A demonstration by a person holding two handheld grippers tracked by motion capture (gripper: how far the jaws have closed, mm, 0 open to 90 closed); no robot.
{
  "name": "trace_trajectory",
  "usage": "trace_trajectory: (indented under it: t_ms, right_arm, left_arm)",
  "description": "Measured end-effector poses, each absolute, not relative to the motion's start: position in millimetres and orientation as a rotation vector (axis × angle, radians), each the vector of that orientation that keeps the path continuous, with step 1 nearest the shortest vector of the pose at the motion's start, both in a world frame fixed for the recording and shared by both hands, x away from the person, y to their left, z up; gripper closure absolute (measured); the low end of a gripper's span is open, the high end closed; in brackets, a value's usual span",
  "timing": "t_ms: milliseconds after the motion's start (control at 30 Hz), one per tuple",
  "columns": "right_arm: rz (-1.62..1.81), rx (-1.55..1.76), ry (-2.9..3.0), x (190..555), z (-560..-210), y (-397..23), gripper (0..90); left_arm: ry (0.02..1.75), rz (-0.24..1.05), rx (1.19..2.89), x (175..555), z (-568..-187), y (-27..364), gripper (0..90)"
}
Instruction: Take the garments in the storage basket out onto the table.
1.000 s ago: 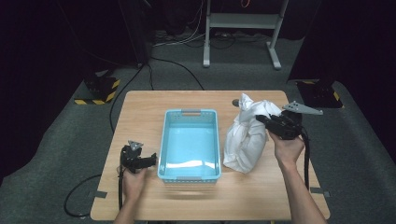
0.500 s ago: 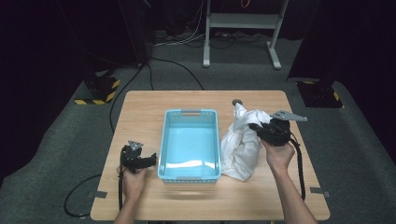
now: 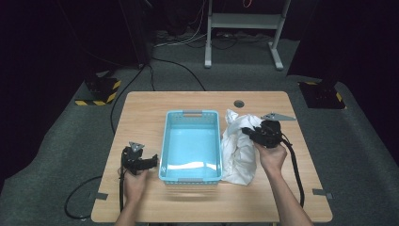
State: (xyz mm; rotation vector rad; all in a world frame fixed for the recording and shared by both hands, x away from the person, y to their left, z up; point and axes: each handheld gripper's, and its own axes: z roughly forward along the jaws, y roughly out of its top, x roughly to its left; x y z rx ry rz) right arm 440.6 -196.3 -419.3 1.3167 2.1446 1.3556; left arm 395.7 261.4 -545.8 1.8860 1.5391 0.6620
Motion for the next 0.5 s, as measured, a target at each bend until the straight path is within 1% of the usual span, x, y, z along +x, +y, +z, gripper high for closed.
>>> trace_trajectory:
  t_ms: [233, 500]
  right_arm:
    - [1.370, 1.378, 2.156, 442.5, -430.2, -196.6, 76.9]
    - [1.380, 1.436, 2.123, 440.1, -449.0, -209.1, 76.9]
  left_arm:
    - [1.538, 0.662, 1.886, 395.7, -545.8, 261.5, 9.8]
    - [1.539, 0.662, 1.886, 395.8, -545.8, 261.4, 9.8]
